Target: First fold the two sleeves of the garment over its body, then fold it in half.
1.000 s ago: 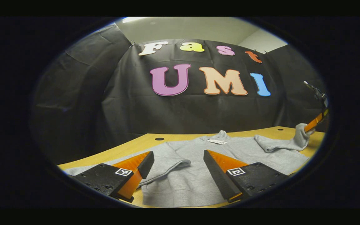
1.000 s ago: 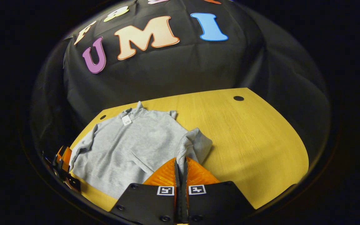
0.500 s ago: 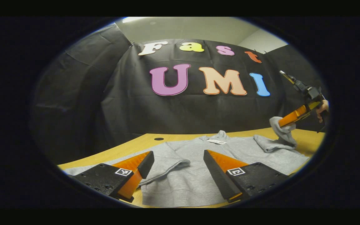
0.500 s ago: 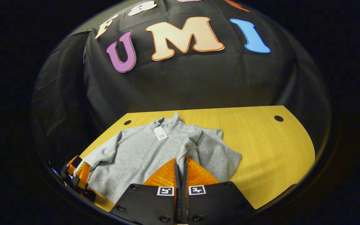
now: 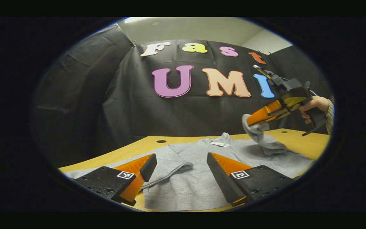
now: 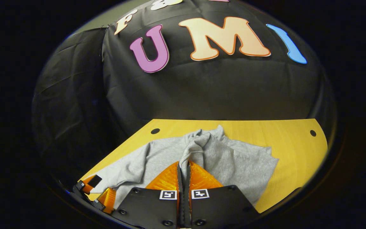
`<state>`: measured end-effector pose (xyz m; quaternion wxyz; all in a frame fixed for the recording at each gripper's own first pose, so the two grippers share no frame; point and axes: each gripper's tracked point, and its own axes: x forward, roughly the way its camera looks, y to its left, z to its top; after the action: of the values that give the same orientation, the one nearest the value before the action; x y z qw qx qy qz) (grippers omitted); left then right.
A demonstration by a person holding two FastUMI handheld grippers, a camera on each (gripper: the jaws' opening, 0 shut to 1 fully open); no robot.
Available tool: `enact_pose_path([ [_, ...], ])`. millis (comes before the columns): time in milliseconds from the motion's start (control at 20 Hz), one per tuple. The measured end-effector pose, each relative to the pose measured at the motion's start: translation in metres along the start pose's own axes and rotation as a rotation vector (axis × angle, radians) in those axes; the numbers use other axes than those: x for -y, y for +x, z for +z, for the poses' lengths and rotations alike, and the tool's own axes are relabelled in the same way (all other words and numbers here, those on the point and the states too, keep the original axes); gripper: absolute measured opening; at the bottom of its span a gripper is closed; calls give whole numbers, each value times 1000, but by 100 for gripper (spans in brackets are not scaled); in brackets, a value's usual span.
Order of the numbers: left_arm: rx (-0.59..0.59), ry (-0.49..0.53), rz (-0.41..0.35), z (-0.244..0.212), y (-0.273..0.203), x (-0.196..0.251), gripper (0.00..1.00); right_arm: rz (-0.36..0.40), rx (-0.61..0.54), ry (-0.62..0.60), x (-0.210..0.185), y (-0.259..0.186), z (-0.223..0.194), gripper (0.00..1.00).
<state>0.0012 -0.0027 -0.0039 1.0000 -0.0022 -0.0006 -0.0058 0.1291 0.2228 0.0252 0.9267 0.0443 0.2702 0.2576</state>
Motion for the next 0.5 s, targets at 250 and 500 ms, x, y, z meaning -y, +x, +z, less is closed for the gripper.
enact_pose_path([
  [250, 0, 0, 0, 0, 1, -1, 94, 138, -29, -1, -73, 43, -4, 2],
  [500, 1, -1, 0, 0, 0, -1, 94, 150, -97, -51, -108, 83, -33, 2],
])
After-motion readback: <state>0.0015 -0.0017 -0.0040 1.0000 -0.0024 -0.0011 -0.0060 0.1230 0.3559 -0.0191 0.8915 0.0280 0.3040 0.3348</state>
